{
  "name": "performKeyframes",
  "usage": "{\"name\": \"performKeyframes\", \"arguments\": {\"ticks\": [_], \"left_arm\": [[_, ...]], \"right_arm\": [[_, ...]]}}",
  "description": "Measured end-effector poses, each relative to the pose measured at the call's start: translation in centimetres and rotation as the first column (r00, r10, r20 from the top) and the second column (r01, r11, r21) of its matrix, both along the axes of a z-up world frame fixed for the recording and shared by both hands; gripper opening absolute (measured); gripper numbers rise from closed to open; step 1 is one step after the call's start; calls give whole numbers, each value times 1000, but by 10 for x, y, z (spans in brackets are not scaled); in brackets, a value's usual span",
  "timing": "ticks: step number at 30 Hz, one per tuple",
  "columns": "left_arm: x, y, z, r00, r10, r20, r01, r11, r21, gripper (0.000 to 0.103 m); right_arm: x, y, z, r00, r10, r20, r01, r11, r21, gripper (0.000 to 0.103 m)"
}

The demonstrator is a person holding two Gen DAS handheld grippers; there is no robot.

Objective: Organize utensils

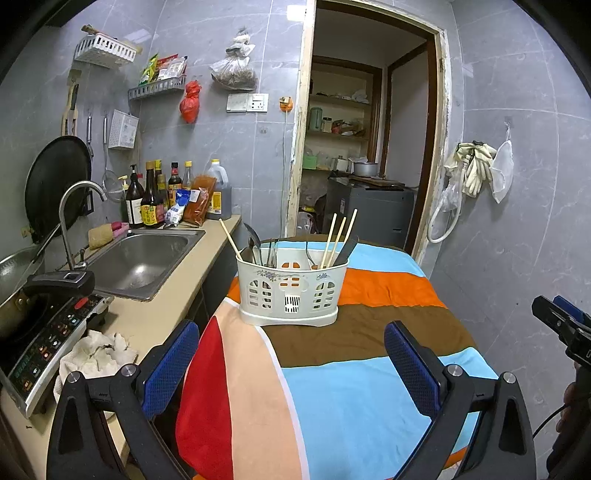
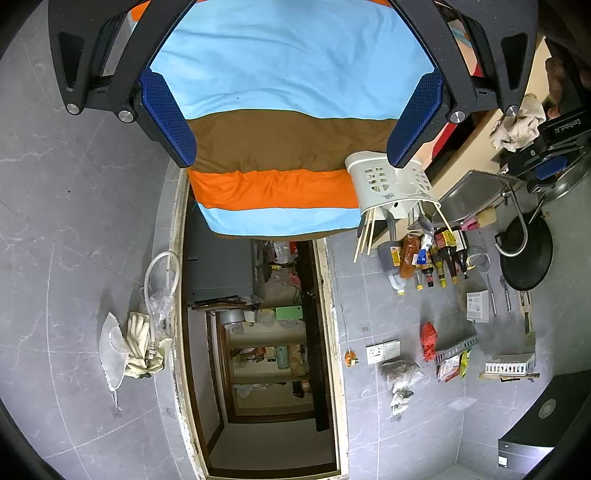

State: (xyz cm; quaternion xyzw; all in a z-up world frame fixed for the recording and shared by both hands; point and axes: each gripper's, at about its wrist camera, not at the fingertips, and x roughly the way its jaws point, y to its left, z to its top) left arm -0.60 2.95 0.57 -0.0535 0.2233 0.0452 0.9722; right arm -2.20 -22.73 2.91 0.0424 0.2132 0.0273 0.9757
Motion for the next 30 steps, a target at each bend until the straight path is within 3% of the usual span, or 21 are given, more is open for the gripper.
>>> {"name": "performKeyframes", "arguments": {"ticks": [30], "left_arm": [[0,-1,0,1000,2,1,-2,1000,2,101]], "right_arm": [[-1,3,0,1000,2,-2,-2,1000,-2,101]]}}
